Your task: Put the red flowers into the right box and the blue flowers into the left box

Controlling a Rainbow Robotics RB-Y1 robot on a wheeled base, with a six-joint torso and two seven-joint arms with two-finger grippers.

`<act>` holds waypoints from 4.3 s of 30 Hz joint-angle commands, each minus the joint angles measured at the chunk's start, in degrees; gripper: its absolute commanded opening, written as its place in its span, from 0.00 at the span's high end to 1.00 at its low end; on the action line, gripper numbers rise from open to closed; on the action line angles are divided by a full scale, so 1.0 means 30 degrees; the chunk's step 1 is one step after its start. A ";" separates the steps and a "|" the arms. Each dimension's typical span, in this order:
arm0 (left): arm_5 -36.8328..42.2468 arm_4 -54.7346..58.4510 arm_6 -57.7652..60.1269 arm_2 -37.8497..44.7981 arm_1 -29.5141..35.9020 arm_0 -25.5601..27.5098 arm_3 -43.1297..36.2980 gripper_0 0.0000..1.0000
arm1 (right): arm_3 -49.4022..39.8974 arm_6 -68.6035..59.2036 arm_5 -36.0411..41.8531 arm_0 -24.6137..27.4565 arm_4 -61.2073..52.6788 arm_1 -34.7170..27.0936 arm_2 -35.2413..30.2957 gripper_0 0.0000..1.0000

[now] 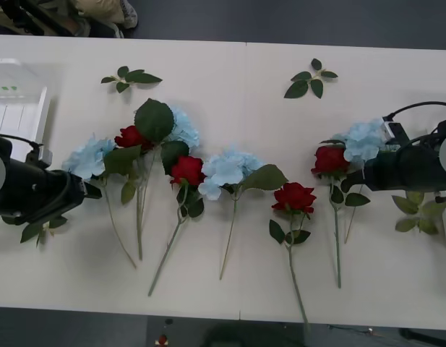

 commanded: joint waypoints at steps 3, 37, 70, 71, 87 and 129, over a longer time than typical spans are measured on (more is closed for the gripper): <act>-0.0978 -0.0234 -0.0061 -0.0867 0.0156 -0.1786 0.1634 0.00 | 0.0092 -0.0184 -0.0751 -0.0658 0.0211 -0.0131 0.0893 0.00; -0.3586 -0.3486 -0.0472 -0.3885 -0.0811 -0.5477 0.7025 1.00 | 0.2553 0.2804 -0.2187 -0.1420 -0.3920 -0.0278 -0.0689 1.00; 0.4295 -0.5361 -1.8108 -0.0281 0.7626 -0.8934 0.7289 1.00 | -0.0347 1.7101 0.0392 -0.0951 -1.3061 0.3033 -0.4468 0.31; 0.3446 -0.5537 -1.8577 -0.0252 0.7685 -0.8934 0.8050 1.00 | -0.0347 1.7101 0.0392 -0.0921 -1.3061 0.2945 -0.4468 0.18; -0.5812 -0.5595 -2.0247 -0.2625 0.7538 -0.8934 1.4877 1.00 | 0.1059 1.7189 0.0626 -0.0570 -1.3412 0.1773 -0.5347 0.00; 0.1922 0.6182 -1.5208 -0.0574 0.5019 -0.7850 0.6146 0.00 | 0.1293 -0.8006 -0.0458 -0.6254 -0.2485 0.0777 0.1449 0.00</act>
